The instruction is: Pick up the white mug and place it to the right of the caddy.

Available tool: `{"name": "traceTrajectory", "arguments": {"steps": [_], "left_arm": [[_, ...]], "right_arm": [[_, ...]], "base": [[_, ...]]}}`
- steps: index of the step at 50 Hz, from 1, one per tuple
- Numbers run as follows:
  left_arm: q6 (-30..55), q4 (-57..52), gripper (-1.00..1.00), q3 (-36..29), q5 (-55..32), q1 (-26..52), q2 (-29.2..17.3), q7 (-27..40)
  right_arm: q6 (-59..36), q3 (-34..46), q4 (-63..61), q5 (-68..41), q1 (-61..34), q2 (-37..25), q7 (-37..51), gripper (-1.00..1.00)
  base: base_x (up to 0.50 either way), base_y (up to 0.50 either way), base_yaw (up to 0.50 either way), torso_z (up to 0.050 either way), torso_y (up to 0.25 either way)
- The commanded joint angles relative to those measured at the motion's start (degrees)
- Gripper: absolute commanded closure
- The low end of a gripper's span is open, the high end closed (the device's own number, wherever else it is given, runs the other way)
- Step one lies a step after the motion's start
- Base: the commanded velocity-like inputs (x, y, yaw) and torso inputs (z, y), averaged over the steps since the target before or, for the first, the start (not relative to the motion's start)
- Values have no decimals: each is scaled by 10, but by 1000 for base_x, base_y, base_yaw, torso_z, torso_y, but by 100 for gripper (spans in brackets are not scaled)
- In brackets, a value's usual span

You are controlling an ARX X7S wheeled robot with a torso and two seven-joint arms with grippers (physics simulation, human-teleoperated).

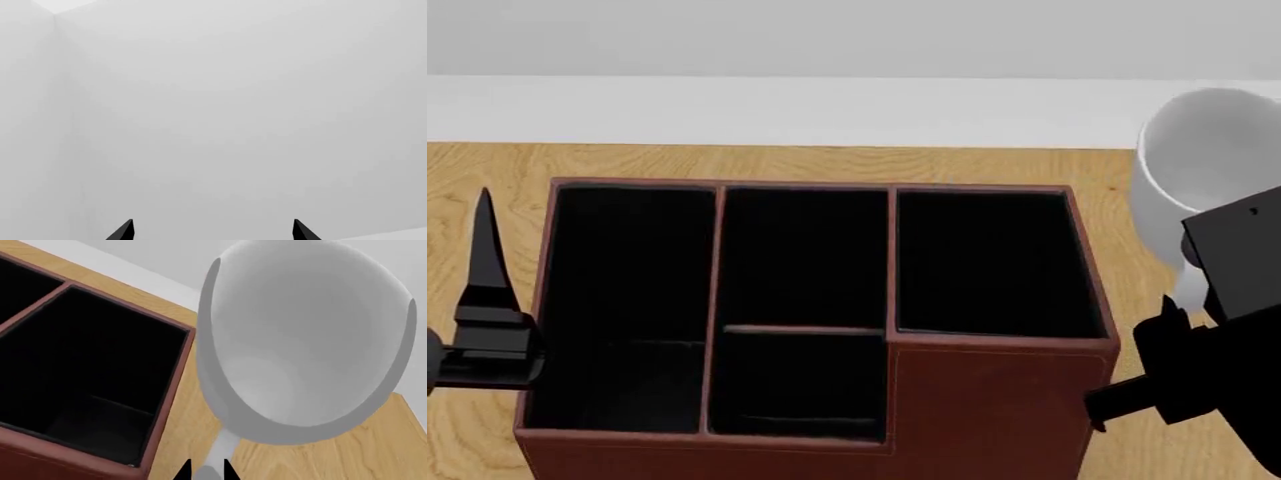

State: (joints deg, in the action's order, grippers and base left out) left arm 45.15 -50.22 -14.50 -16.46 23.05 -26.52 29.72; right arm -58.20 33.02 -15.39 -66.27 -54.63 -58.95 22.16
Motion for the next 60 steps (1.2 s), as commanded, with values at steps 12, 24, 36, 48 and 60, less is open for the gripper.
{"name": "traceTrajectory", "arguments": {"steps": [12,24,36,48,60], "left_arm": [[0,5,-100,-6,-2,6,0,2],[5,2,-100,-6,-5,9,0,4],[6,-2,-100,-4,-12,11,1,4],[0,3,-100,-5,-11,10,-2,4],[6,1,-100,-8,-13,14,-3,7]], "right_arm": [[6,1,20,23,16,3,-3,100],[8,12,36,37,18,8,-12,100],[8,31,52,59,18,9,-31,100],[-2,49,67,72,17,9,-46,100],[3,60,79,81,27,11,-57,100]], "base": [[0,0,0,0,1],[0,0,0,0,1],[0,0,0,0,1],[0,0,0,0,0],[0,0,0,0,1]]}}
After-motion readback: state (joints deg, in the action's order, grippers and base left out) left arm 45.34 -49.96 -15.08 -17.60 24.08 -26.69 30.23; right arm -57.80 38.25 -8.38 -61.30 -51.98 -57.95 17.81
